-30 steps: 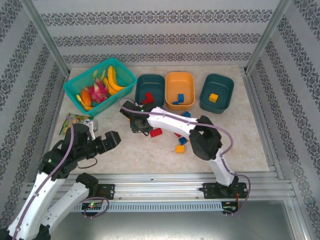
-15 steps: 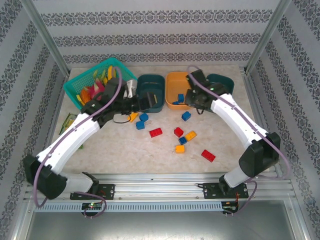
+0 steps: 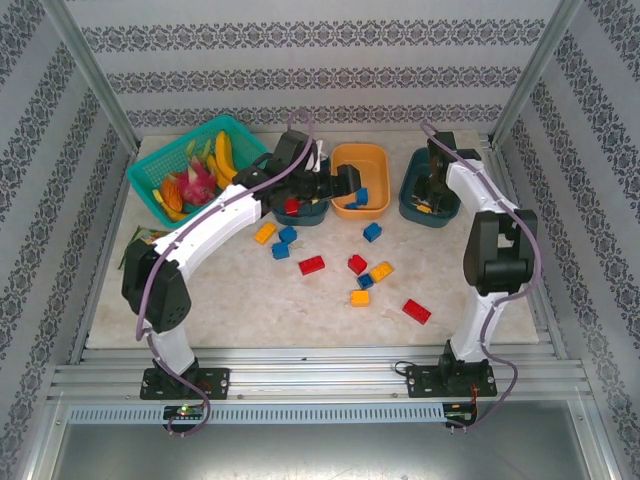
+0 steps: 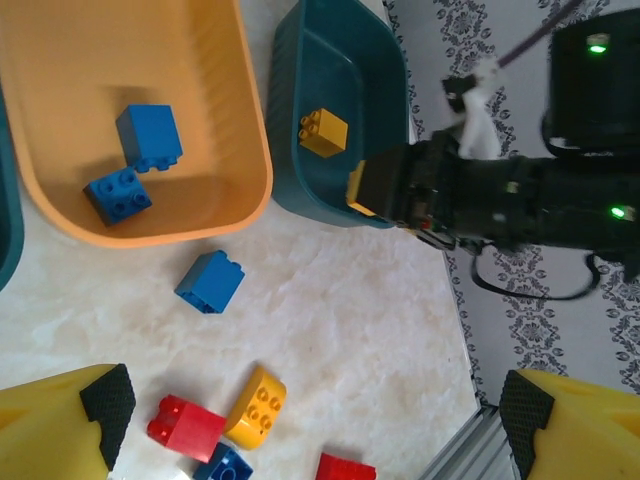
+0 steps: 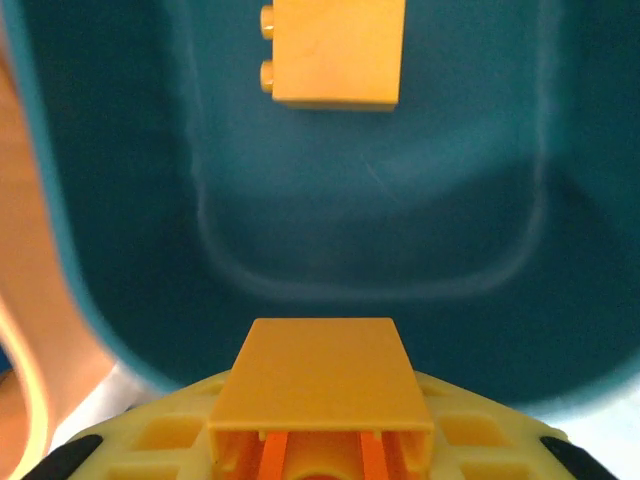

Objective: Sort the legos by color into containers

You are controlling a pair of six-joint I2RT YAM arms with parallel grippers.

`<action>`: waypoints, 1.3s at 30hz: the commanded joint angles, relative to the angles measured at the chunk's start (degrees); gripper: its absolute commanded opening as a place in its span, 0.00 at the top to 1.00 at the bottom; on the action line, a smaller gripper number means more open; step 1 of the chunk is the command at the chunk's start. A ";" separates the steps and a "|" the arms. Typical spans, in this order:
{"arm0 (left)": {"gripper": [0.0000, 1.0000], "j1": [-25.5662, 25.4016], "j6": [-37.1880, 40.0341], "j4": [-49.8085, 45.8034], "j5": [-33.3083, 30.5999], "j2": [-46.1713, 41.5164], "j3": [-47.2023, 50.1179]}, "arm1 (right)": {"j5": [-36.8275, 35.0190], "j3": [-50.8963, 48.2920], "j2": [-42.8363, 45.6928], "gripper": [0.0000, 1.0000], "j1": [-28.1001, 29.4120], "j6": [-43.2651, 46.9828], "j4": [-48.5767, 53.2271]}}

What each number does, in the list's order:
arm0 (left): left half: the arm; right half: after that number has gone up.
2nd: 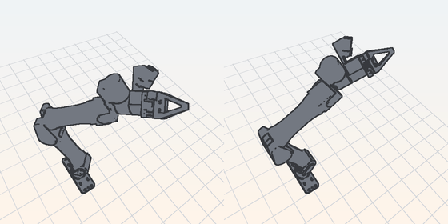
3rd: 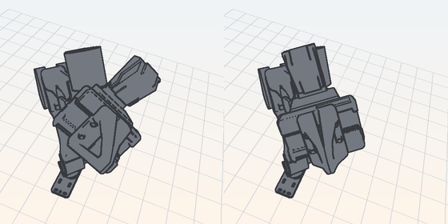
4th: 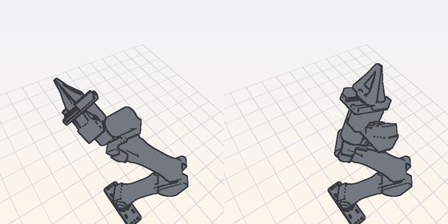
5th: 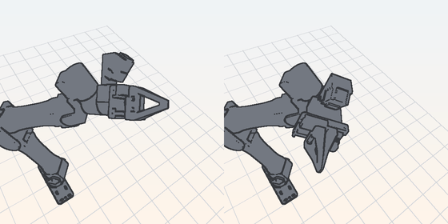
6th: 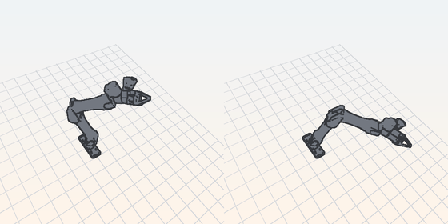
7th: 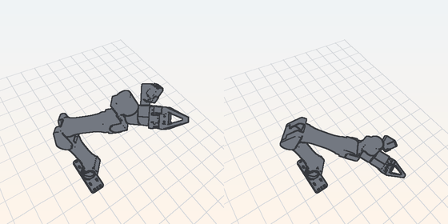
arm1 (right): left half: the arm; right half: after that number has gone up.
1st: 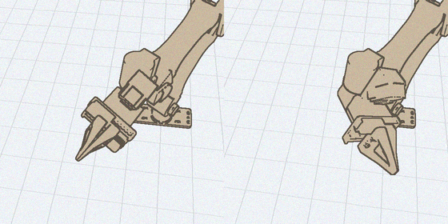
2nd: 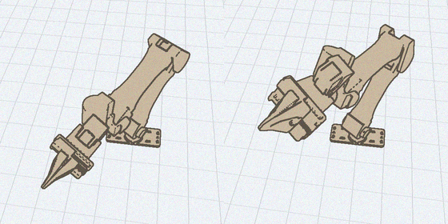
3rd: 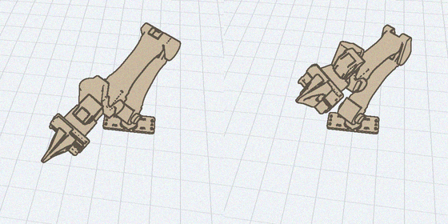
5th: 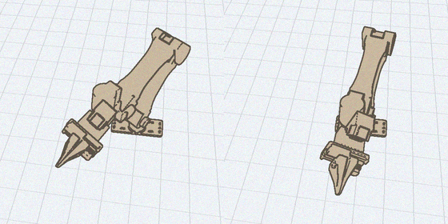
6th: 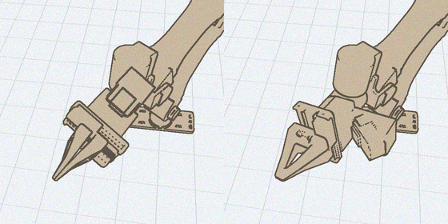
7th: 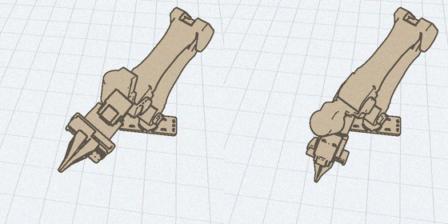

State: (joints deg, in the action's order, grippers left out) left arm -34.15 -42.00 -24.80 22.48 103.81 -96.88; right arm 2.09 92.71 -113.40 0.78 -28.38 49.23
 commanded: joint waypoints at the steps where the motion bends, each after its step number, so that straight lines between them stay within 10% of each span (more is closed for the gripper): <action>1: 0.04 -1.09 1.68 -0.05 0.46 2.24 -4.69 | 2.63 5.11 -4.16 0.80 -0.90 2.44 0.52; 10: 0.05 -1.78 1.48 -2.24 -1.41 6.62 -8.54 | 4.67 11.90 -13.26 0.75 -2.54 3.38 2.63; 19: 0.06 -1.78 0.64 -4.95 -4.86 4.02 -6.04 | 5.27 12.20 -12.19 0.49 -2.72 2.19 2.67; 39: 0.07 -1.41 0.76 -16.15 -14.25 -17.60 12.52 | 2.11 1.05 23.90 0.43 10.04 -2.38 0.50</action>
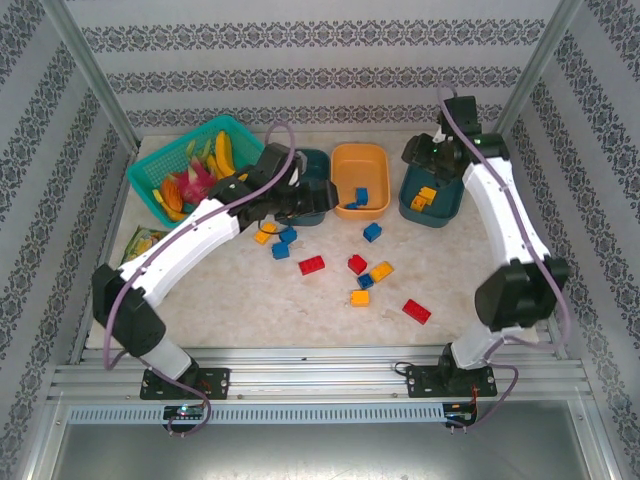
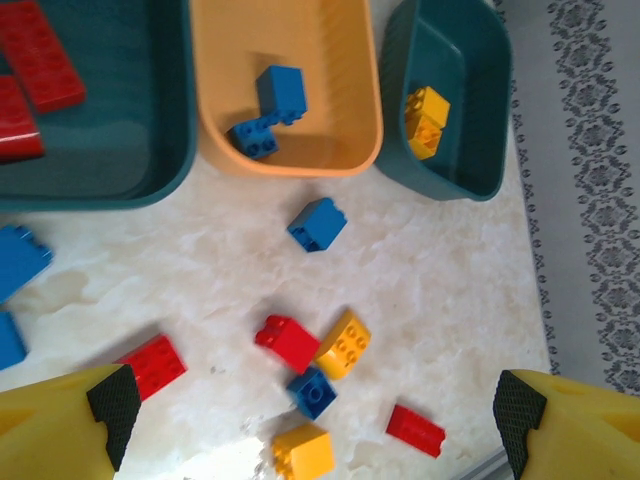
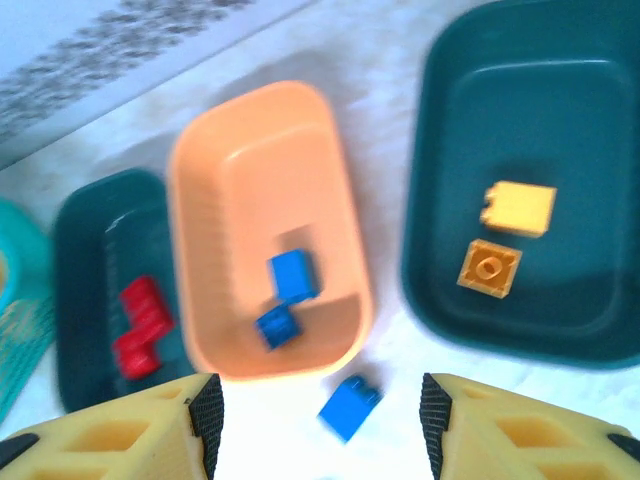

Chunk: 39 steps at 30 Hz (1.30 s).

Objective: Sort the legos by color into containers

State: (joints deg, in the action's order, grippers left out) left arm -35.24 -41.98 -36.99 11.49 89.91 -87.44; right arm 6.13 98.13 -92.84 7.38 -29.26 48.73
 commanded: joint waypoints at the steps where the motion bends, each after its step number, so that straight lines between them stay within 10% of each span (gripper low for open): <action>1: 0.06 -0.12 0.52 -4.43 -3.91 -5.21 4.65 | -2.70 -6.23 5.57 0.43 5.44 -1.98 0.87; 10: 0.07 1.32 -2.94 -8.46 -10.44 -23.04 21.01 | -12.50 -22.86 15.13 0.36 30.39 -10.98 -3.92; 18: 0.06 1.32 -7.52 -15.35 -17.32 -42.32 35.33 | -15.58 -16.79 -3.50 0.16 47.17 -13.97 -8.10; 27: 0.07 1.32 -9.88 -23.34 -18.98 -55.14 38.86 | -16.00 0.38 -25.42 0.07 47.68 -13.99 -5.01; 39: 0.07 1.32 -9.79 -28.13 -18.65 -58.62 36.45 | -14.54 11.92 -39.79 0.27 44.18 -13.68 -2.20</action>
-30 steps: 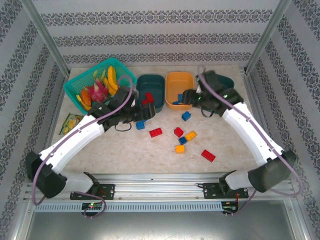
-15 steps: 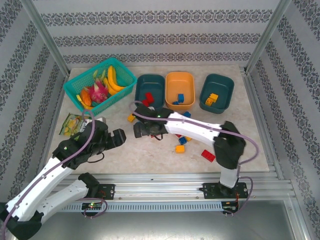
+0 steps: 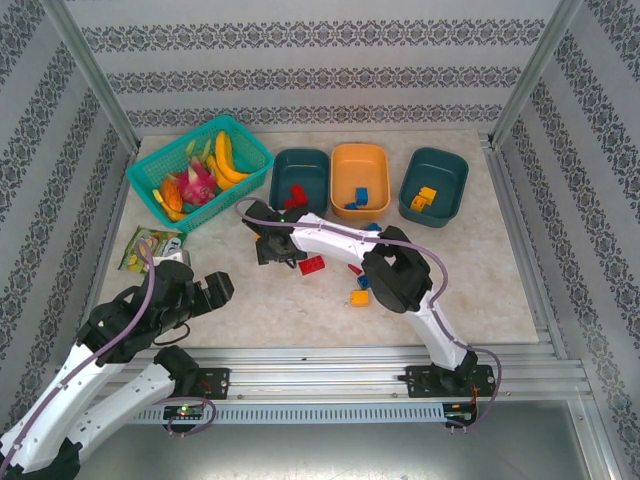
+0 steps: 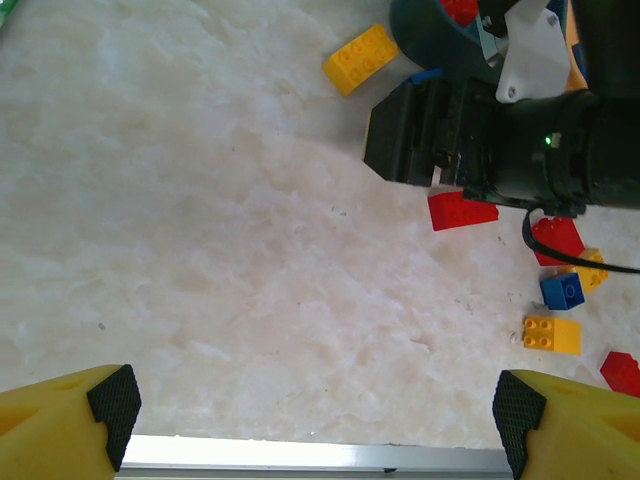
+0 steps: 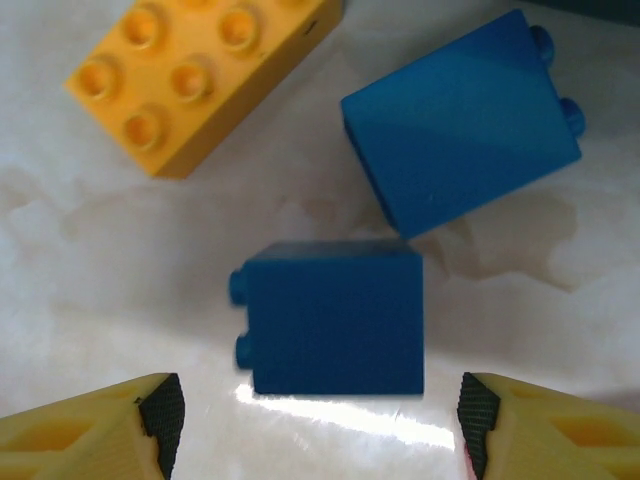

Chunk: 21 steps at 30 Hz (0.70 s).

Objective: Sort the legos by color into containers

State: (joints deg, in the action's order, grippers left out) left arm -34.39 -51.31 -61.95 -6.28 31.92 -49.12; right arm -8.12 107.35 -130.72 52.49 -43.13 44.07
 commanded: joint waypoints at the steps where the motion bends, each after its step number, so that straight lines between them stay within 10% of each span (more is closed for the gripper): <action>1: 0.07 0.47 -0.38 -3.21 -0.84 -0.61 -1.96 | 0.15 3.15 -2.58 0.29 -1.19 0.39 2.13; 13: 0.07 0.47 0.13 -2.56 -0.23 -0.38 -2.11 | 2.32 8.32 -6.04 0.66 -1.78 0.95 3.48; 21: 0.07 0.47 3.16 5.04 4.15 5.24 -3.94 | 0.62 -1.23 8.90 0.70 -1.12 -0.02 0.80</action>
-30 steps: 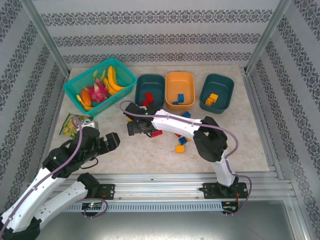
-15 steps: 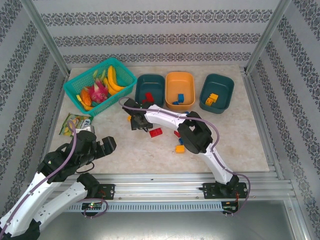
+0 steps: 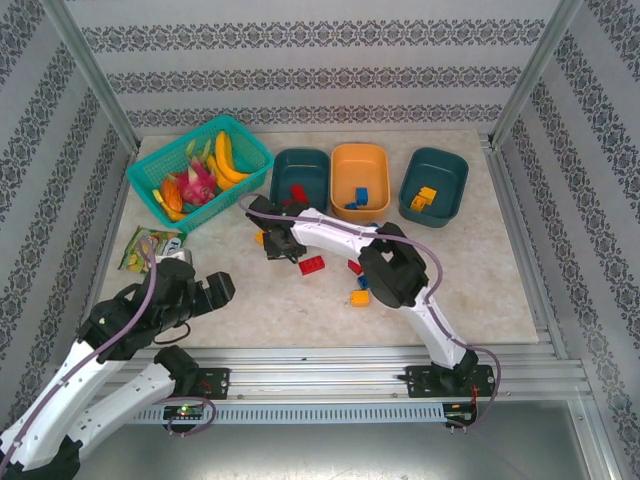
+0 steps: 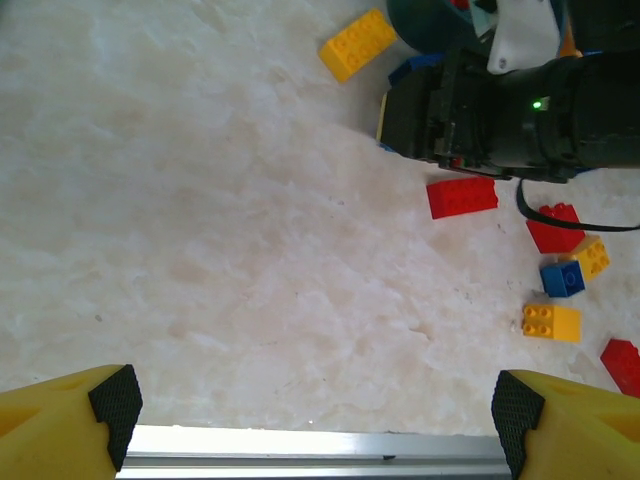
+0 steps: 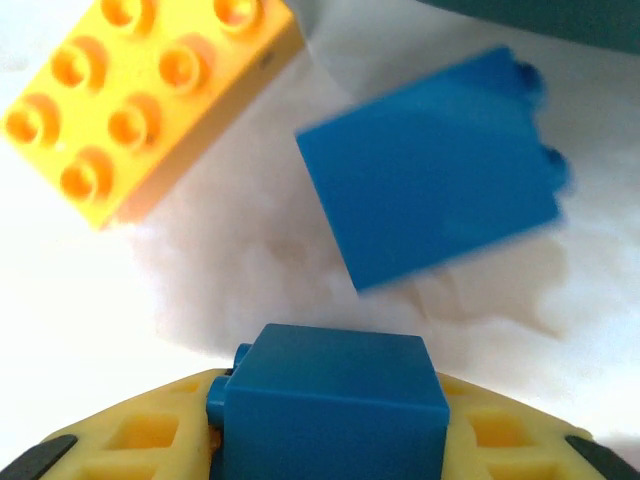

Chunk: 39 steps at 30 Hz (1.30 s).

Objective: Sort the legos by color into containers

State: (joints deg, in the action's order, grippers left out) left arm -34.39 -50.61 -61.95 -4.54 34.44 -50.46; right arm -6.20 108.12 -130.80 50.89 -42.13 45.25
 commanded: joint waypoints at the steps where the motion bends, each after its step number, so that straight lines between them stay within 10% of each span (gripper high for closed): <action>1: 0.07 0.47 3.29 6.74 3.41 4.37 -3.45 | -1.85 -3.50 11.64 0.70 0.13 -0.96 -0.43; 9: 0.06 0.47 7.61 20.08 8.37 21.55 -12.36 | -1.24 -10.08 23.49 0.70 -10.67 2.29 -1.28; 20: 0.05 2.62 8.68 31.59 14.83 45.38 -25.24 | 7.10 3.22 9.48 0.71 -26.00 7.27 2.06; 39: 0.06 6.31 7.92 31.18 15.54 55.96 -29.71 | 13.14 10.89 -4.96 0.60 -29.97 4.69 5.10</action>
State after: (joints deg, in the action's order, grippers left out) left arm -28.75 -43.29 -30.52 11.40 90.06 -80.60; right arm 5.87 117.38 -134.43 20.78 -36.34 48.60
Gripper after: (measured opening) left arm 0.938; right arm 0.409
